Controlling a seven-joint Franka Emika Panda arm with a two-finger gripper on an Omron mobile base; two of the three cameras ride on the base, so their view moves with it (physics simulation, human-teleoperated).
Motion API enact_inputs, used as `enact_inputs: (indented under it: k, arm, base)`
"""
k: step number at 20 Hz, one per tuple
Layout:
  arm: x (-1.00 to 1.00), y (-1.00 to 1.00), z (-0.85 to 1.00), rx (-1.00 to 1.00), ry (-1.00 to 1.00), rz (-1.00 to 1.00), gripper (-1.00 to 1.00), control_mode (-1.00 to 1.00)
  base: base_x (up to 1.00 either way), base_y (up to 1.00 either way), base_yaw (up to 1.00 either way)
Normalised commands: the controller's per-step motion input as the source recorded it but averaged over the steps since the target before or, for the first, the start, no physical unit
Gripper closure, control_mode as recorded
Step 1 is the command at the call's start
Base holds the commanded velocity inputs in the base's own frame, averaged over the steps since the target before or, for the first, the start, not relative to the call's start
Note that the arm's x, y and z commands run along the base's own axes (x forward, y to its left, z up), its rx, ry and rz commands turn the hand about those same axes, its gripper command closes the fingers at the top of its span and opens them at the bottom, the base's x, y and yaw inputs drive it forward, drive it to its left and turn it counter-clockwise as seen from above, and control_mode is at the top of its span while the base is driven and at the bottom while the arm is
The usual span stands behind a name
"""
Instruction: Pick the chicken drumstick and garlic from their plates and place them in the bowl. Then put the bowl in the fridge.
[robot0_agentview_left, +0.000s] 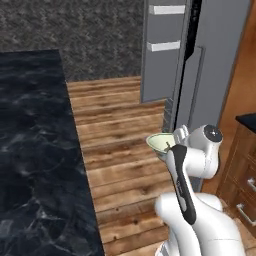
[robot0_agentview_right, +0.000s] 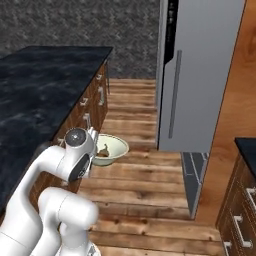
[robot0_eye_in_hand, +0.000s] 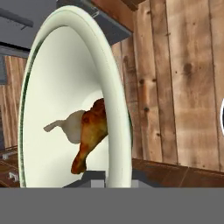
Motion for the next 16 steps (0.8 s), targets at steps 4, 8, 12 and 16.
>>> enact_inputs:
  k: [4,8,12,16]
  arm:
    - [0.0,0.0,0.0,0.0,0.0,0.0,1.0,1.0]
    - [0.0,0.0,0.0,0.0,0.0,0.0,1.0,1.0]
    - [0.0,0.0,0.0,0.0,0.0,0.0,1.0,1.0]
    - [0.0,0.0,0.0,0.0,0.0,0.0,1.0,1.0]
  base:
    - [0.94,0.02,0.05]
    - [0.94,0.06,0.01]
    - [0.9,0.06,0.0]
    - [0.79,0.0,-0.14]
